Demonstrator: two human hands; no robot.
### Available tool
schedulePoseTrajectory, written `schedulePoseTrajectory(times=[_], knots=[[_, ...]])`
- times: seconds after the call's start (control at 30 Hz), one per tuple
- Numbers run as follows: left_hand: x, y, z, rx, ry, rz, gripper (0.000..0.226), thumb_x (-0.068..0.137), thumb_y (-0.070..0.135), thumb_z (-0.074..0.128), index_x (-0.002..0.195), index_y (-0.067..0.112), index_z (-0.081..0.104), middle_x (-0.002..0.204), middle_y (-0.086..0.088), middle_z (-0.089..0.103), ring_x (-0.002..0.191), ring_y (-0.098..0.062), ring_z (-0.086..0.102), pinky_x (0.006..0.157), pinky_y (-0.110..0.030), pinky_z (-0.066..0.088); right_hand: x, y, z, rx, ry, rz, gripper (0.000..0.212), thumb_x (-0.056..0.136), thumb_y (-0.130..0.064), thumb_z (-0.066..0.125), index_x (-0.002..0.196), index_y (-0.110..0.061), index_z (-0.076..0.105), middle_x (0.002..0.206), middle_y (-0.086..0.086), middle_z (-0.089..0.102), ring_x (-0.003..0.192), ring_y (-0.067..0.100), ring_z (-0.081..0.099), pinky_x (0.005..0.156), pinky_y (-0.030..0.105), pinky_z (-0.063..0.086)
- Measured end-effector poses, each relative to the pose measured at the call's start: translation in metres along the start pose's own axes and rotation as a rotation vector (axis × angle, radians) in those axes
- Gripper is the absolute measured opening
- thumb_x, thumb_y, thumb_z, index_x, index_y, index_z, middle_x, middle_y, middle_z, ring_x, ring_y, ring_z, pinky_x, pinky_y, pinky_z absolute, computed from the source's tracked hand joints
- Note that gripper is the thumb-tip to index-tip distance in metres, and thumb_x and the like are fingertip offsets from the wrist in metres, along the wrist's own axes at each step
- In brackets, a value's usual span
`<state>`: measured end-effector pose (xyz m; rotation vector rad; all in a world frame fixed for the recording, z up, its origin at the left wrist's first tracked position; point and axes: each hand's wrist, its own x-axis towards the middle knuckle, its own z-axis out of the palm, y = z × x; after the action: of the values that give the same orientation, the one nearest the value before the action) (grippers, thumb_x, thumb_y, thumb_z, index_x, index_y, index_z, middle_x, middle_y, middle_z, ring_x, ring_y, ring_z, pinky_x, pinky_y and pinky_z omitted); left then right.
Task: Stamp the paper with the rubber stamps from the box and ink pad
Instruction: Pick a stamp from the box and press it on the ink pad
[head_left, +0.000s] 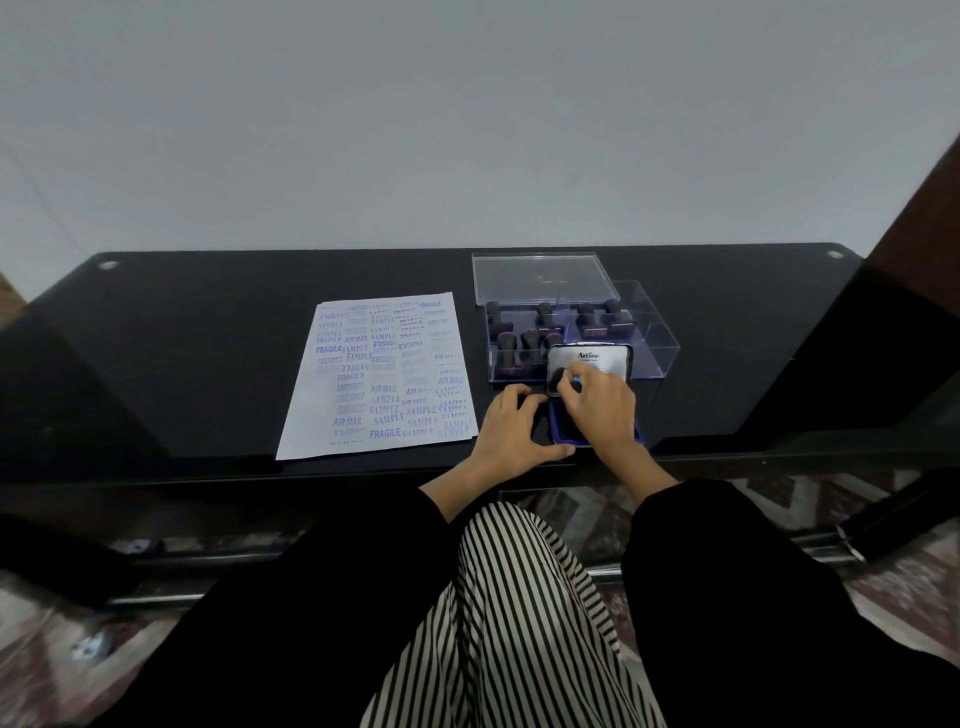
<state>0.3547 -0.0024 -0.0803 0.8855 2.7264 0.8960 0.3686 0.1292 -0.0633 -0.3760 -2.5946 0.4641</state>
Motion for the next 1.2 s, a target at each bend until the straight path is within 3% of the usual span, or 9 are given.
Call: schedulePoseTrajectory(times=[0.17, 0.3, 0.5, 0.7, 0.9, 1.07, 1.2], knots=[[-0.001, 0.000, 0.000, -0.001, 0.003, 0.002, 0.076, 0.078, 0.048, 0.068, 0.139, 0.013, 0.039, 0.143, -0.009, 0.028, 0.134, -0.026, 0.028, 0.114, -0.037, 0.024, -0.001, 0.000, 0.001, 0.018, 0.020, 0.004, 0.024, 0.092, -0.020, 0.049, 0.075, -0.006, 0.058, 0.066, 0.018, 0.063, 0.066, 0.033, 0.059, 0.053, 0.033, 0.036], [-0.001, 0.000, 0.001, -0.001, 0.005, -0.003, 0.077, 0.078, 0.049, 0.067, 0.139, 0.013, 0.038, 0.144, -0.009, 0.027, 0.134, -0.026, 0.027, 0.114, -0.038, 0.025, -0.016, 0.005, 0.005, 0.062, 0.193, -0.077, 0.026, 0.084, -0.013, 0.060, 0.062, -0.008, 0.048, 0.048, 0.012, 0.053, 0.043, 0.028, 0.051, 0.042, 0.025, 0.029], [-0.001, 0.000, 0.001, -0.016, 0.010, 0.001, 0.076, 0.078, 0.047, 0.068, 0.138, 0.012, 0.039, 0.143, -0.011, 0.029, 0.134, -0.027, 0.028, 0.114, -0.039, 0.024, -0.032, 0.009, 0.003, 0.058, 0.351, -0.203, 0.028, 0.084, -0.021, 0.046, 0.061, -0.007, 0.053, 0.052, 0.003, 0.053, 0.042, 0.014, 0.046, 0.038, 0.017, 0.030], [-0.001, -0.001, 0.002, 0.000, 0.011, 0.006, 0.077, 0.078, 0.050, 0.066, 0.139, 0.012, 0.038, 0.143, -0.010, 0.028, 0.135, -0.027, 0.027, 0.115, -0.040, 0.024, -0.022, 0.005, 0.001, 0.040, 0.219, -0.123, 0.020, 0.081, -0.011, 0.061, 0.062, -0.005, 0.055, 0.048, 0.008, 0.053, 0.040, 0.023, 0.051, 0.039, 0.022, 0.028], [-0.004, -0.002, 0.003, 0.031, 0.033, 0.039, 0.077, 0.080, 0.050, 0.064, 0.141, 0.012, 0.036, 0.146, -0.010, 0.028, 0.137, -0.025, 0.026, 0.116, -0.038, 0.021, -0.010, -0.002, 0.002, 0.055, 0.112, 0.017, 0.019, 0.088, -0.014, 0.057, 0.074, -0.001, 0.059, 0.062, 0.019, 0.061, 0.059, 0.035, 0.059, 0.050, 0.032, 0.037], [-0.008, -0.002, 0.003, 0.045, 0.062, 0.062, 0.076, 0.083, 0.049, 0.062, 0.143, 0.013, 0.034, 0.149, -0.009, 0.026, 0.138, -0.025, 0.025, 0.116, -0.035, 0.020, -0.023, 0.003, 0.007, 0.047, 0.315, -0.130, 0.024, 0.082, -0.019, 0.053, 0.063, -0.006, 0.057, 0.048, 0.005, 0.054, 0.038, 0.018, 0.048, 0.040, 0.018, 0.026], [-0.008, -0.001, 0.003, 0.062, 0.017, 0.054, 0.078, 0.086, 0.049, 0.057, 0.148, 0.013, 0.025, 0.158, -0.009, 0.012, 0.146, -0.021, 0.007, 0.119, -0.037, 0.005, -0.031, 0.007, 0.008, 0.026, 0.419, -0.173, 0.028, 0.084, -0.020, 0.048, 0.060, -0.007, 0.053, 0.049, 0.003, 0.053, 0.039, 0.013, 0.045, 0.041, 0.015, 0.024]])
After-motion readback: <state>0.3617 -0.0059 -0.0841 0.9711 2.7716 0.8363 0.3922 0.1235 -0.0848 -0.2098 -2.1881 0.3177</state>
